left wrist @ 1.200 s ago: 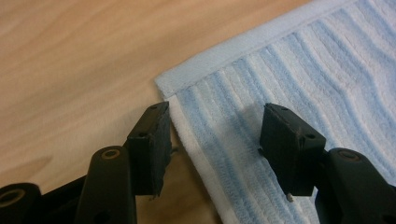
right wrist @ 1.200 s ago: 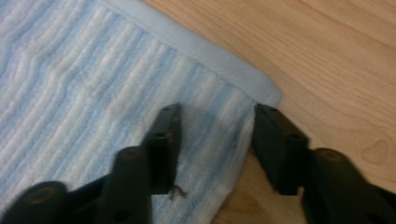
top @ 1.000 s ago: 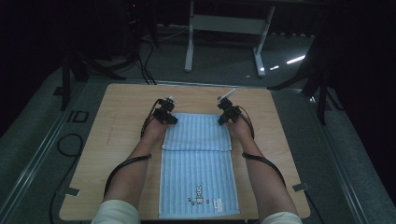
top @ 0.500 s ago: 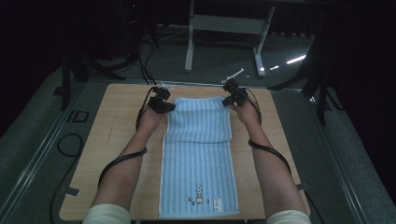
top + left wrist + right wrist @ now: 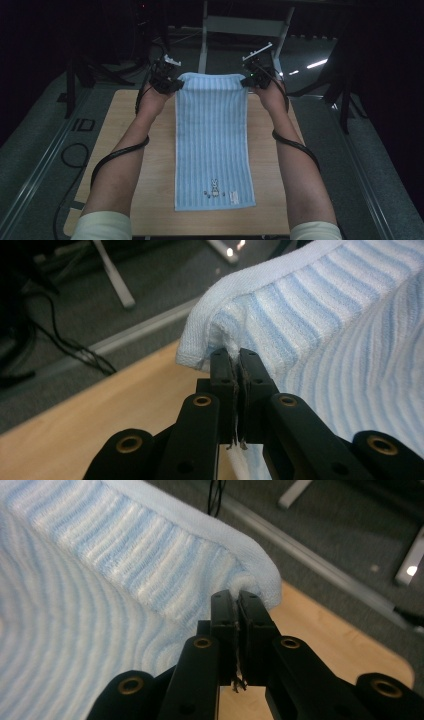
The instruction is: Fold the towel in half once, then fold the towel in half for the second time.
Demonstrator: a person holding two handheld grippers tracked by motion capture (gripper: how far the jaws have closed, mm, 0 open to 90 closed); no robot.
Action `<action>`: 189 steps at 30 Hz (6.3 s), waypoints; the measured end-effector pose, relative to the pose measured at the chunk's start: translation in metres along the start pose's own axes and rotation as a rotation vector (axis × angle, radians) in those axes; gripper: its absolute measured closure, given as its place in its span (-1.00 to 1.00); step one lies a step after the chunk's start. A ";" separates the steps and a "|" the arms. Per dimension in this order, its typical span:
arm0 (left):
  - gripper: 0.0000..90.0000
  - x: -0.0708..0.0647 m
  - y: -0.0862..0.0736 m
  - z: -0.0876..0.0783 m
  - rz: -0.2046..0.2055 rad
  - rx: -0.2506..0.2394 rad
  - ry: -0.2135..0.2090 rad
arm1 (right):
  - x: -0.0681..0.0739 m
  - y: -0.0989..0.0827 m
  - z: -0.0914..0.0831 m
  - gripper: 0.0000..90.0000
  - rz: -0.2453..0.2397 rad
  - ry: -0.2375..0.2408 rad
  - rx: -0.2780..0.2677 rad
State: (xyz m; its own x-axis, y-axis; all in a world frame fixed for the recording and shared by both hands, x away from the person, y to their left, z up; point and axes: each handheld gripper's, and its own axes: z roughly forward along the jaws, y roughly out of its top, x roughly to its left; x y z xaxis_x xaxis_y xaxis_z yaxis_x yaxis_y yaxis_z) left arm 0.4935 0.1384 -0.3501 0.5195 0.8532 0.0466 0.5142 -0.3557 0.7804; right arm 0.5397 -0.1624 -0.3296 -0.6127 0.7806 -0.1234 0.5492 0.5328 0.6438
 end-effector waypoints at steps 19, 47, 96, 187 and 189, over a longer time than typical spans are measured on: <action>0.92 -0.033 -0.060 -0.046 0.049 -0.069 -0.158 | 0.031 -0.071 -0.056 0.92 -0.071 0.105 -0.179; 0.91 -0.077 -0.182 0.017 0.027 0.167 -0.295 | 0.070 -0.217 0.018 0.91 -0.005 0.274 0.005; 0.82 -0.106 -0.219 -0.011 0.120 0.263 -0.397 | 0.107 -0.272 -0.010 0.83 -0.013 0.373 0.066; -0.14 -0.026 -0.146 0.081 -0.015 0.279 -0.253 | 0.010 -0.163 0.081 0.09 0.125 0.180 0.183; -0.06 -0.025 -0.146 0.083 -0.018 0.270 -0.267 | 0.012 -0.164 0.088 0.09 0.134 0.183 0.199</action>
State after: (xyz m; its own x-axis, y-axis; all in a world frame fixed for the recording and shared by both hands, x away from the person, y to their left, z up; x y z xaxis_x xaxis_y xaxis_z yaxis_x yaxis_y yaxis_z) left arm 0.4622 0.1369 -0.5166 0.6502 0.7432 -0.1578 0.6678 -0.4599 0.5852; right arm 0.4926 -0.2117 -0.5034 -0.6093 0.7863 0.1024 0.7217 0.4964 0.4824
